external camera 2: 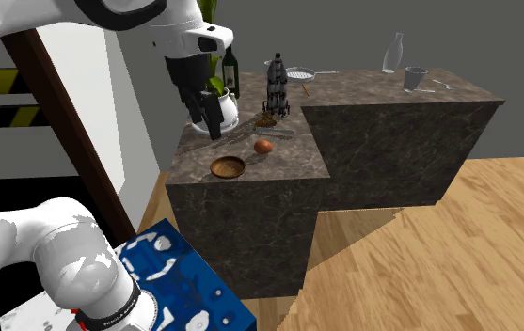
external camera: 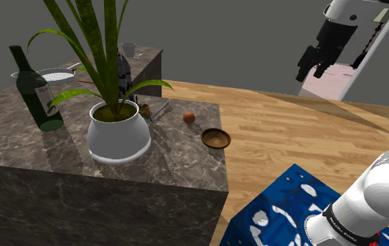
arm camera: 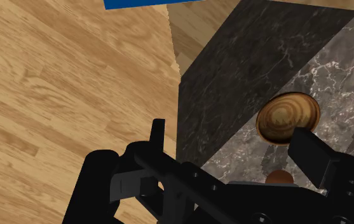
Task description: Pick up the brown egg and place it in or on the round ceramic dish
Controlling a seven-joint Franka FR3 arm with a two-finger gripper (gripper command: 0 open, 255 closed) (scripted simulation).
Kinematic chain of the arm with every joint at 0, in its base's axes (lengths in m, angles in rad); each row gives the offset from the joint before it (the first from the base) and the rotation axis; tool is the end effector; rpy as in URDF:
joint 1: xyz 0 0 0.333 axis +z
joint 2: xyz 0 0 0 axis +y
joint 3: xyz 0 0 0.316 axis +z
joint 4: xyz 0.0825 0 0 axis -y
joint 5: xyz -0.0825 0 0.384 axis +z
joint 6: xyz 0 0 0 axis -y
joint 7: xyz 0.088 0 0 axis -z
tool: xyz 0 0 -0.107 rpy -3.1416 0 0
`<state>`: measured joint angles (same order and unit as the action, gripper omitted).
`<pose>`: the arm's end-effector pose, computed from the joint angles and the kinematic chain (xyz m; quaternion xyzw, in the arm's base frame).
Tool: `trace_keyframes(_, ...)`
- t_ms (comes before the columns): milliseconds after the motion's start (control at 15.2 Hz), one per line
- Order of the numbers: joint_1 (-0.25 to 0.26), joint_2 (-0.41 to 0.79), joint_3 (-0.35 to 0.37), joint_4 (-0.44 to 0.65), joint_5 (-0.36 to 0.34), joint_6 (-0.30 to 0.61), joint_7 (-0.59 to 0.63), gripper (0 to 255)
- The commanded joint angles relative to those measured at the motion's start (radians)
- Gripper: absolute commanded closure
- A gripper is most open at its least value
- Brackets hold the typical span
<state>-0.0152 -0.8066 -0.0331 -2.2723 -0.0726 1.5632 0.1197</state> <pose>0.2994 -0.0265 0.6355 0.9952 -0.0813 0.0495 0.0223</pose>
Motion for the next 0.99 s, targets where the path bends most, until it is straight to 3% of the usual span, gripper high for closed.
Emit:
trace_keyframes(0, 0.0, 0.0, 0.0, 0.0, 0.0, 0.0, 0.0, 0)
trace_keyframes(462, 0.018, 0.186, 0.069, -0.008, 0.031, 0.177, 0.094, 0)
trace_keyframes(924, 0.029, 0.413, 0.133, 0.051, 0.037, 0.329, 0.187, 0)
